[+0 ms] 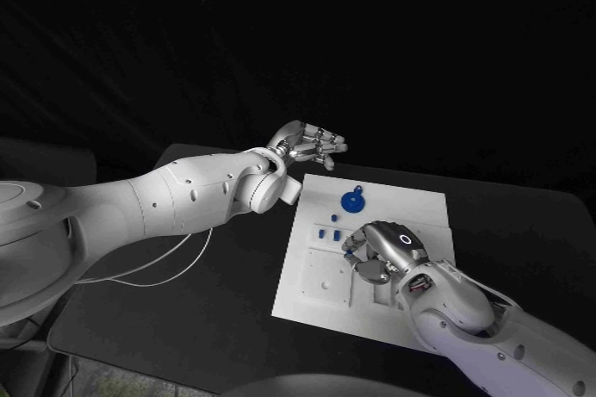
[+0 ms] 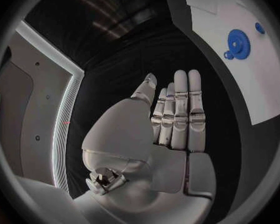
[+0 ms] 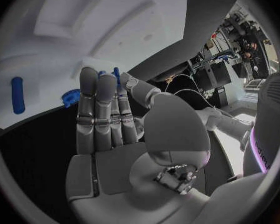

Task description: Assemble the parts on the task board

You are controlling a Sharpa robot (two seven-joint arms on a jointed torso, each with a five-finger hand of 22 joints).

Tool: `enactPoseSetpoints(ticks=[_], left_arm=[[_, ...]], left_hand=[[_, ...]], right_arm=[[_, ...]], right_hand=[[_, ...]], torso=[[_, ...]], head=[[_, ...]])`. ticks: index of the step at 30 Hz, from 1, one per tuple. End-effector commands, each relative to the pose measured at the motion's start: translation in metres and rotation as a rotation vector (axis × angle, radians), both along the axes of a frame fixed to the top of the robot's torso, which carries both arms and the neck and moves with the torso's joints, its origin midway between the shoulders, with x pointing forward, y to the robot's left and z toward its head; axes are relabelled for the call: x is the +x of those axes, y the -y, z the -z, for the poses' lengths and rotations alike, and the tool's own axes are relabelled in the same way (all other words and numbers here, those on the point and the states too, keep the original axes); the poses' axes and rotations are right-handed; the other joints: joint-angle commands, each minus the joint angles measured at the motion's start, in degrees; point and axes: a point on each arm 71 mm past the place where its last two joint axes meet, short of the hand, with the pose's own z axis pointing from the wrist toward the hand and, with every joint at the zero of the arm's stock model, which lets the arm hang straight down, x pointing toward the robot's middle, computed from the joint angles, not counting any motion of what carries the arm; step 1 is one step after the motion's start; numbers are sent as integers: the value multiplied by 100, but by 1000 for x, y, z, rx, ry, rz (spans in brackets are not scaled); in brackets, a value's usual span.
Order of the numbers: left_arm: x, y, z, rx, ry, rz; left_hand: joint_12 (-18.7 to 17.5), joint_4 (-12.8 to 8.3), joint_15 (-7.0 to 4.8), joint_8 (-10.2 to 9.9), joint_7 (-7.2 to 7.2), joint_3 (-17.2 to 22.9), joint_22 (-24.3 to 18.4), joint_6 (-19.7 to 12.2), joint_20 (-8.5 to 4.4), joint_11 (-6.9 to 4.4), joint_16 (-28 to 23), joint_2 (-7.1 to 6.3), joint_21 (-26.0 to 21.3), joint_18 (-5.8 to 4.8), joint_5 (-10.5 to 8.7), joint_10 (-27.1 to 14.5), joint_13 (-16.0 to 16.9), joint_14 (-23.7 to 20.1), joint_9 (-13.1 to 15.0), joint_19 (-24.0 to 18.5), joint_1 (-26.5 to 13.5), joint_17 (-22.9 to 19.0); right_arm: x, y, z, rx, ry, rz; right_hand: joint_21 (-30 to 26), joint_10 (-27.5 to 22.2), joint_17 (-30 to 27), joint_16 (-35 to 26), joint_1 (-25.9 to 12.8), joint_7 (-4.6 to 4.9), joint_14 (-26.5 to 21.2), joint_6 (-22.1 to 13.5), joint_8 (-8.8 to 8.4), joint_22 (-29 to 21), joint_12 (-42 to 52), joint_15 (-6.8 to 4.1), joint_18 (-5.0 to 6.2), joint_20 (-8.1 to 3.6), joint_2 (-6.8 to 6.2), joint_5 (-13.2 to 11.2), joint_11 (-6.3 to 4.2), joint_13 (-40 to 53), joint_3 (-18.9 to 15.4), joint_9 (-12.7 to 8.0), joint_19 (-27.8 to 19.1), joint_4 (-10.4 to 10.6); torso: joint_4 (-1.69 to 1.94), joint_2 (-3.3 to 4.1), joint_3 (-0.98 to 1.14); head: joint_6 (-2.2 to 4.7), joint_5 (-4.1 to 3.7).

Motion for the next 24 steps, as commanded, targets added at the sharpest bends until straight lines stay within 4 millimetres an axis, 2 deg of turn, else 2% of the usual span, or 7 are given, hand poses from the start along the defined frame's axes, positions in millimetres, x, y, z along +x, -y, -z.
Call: enactPoseSetpoints(ticks=[1, 5, 11, 15, 24], left_arm=[[0, 2, 0, 7, -4, -1], [0, 3, 0, 6, -6, 3], [1, 2, 1, 9, -12, 1], [2, 2, 1, 11, -14, -1], [2, 2, 1, 11, -13, 0]], left_hand=[[4, 39, 2, 11, -5, 5, 6, 1, -2, -10, 2, 15, 8, 34, 22, 18, -4, -6, 1, -13, -58, 8], [4, 41, 2, 12, -6, 14, 5, -2, -2, -10, 8, 11, 4, 34, 24, 16, -4, -12, 2, -11, -50, 10], [4, 64, 6, 10, -4, 28, 4, -8, 1, -7, 9, 29, -4, 33, 42, 8, -4, -27, 1, -18, -62, 9], [4, 64, 6, 10, -4, 28, 4, -8, 1, -7, 9, 29, -4, 33, 42, 8, -4, -27, 1, -18, -62, 9], [4, 72, 9, 12, -5, 31, 1, -7, 4, -6, 10, 21, -5, 34, 46, 3, -4, -34, 2, -18, -69, 8]], right_arm=[[-2, -1, 0, 22, 45, -9], [-4, -1, 4, 23, 38, -7], [-8, -1, 9, 22, 26, -10], [-9, -1, 11, 17, 17, -13], [-10, -1, 17, 5, 2, -18]], right_hand=[[-31, 191, 7, -24, 58, 13, 0, 34, -8, 14, 20, -26, 145, 2, 36, 39, -158, 41, -26, -4, 40, 7], [-41, 193, 7, -24, 60, 12, 0, 38, -8, 26, 20, -27, 146, 1, 30, 39, -158, 41, -24, -6, 45, 3], [-74, 199, 11, -23, 57, 12, -2, 41, -11, 75, 18, -29, 147, 0, 25, 39, -159, 40, -13, -16, 68, 3], [-86, 203, 15, -18, 56, 10, 1, 49, -8, 106, 20, -29, 142, 1, 22, 38, -160, 41, -12, -19, 77, 1], [-86, 203, 15, -18, 56, 10, 1, 49, -8, 106, 20, -29, 142, 1, 22, 38, -160, 41, -12, -19, 77, 1]], torso=[[9, -2, -6], [6, -3, -10], [6, -4, -8], [7, -6, -12], [4, -4, -6]], head=[[-62, 62], [-95, 97], [-124, 214], [-167, 233], [-212, 264]])
